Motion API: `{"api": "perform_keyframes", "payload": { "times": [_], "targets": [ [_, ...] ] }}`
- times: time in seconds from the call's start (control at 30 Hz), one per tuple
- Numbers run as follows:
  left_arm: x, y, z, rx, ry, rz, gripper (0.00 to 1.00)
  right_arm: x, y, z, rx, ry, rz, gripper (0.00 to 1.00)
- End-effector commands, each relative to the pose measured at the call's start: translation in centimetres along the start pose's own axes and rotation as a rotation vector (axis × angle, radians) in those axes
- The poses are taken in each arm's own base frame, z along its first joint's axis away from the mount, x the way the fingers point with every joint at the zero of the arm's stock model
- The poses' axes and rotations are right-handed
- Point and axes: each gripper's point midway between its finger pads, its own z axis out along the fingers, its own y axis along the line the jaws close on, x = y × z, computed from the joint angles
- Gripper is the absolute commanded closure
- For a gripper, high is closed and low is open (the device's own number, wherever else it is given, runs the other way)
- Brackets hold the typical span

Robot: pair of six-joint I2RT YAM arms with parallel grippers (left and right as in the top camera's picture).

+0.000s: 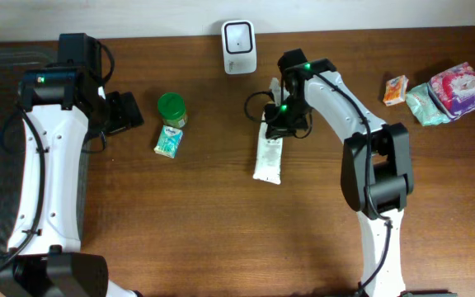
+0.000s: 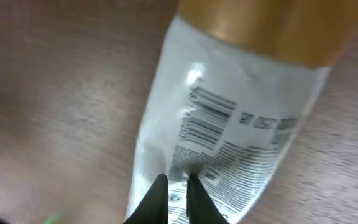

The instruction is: Scan the item barcode

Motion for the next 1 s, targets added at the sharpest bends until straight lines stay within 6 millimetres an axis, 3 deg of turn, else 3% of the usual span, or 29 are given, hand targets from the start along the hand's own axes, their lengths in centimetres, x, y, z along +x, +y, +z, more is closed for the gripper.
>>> {"api": "perform_keyframes", "payload": {
  "times": [0.0,0.1,0.17,0.27,0.57,0.6,0.67,0.73,0.87,0.97],
  "targets": [
    [-0.1,0.1,-0.2,-0.005,-0.008,0.011,0.01,-0.4,-2.9,0.0,0.091,-0.008,0.047,0.93],
    [-0.1,0.1,-0.2,-0.005,-0.008,0.011,0.01,0.1,-2.5,-1.0,0.088,0.001,0.051,0.94],
    [-0.1,0.1,-0.2,-0.005,-0.008,0.011,0.01,0.0,-2.1,-1.9,0.086,-0.021,0.042,0.89],
    [-0.1,0.1,-0.2,-0.005,-0.008,0.011,0.01,-0.3,-1.9,-1.7,0.086,-0.028,0.032,0.89],
    [-0.1,0.1,-0.2,-0.005,-0.008,0.011,0.01,-1.9,0.5,3.2,0.08,-0.059,-0.065,0.96],
    [-0.1,0.1,-0.2,-0.005,-0.008,0.011,0.01,-2.0,0.8,2.6,0.075,-0.064,-0.062,0.96],
    [-0.1,0.1,-0.2,-0.005,-0.008,0.011,0.01,-2.2,2.3,-1.0,0.071,-0.085,-0.062,0.96],
    [-0.1,0.1,-0.2,-0.005,-0.008,0.011,0.01,-1.7,2.8,-1.7,0.073,-0.076,-0.065,0.96],
    [-0.1,0.1,-0.2,-0.005,-0.008,0.011,0.01,-1.0,2.9,-0.4,0.082,-0.049,-0.052,0.96],
    [-0.1,0.1,-0.2,-0.005,-0.008,0.011,0.01,-1.0,2.9,2.6,0.119,-0.027,-0.056,0.96]
  ]
}}
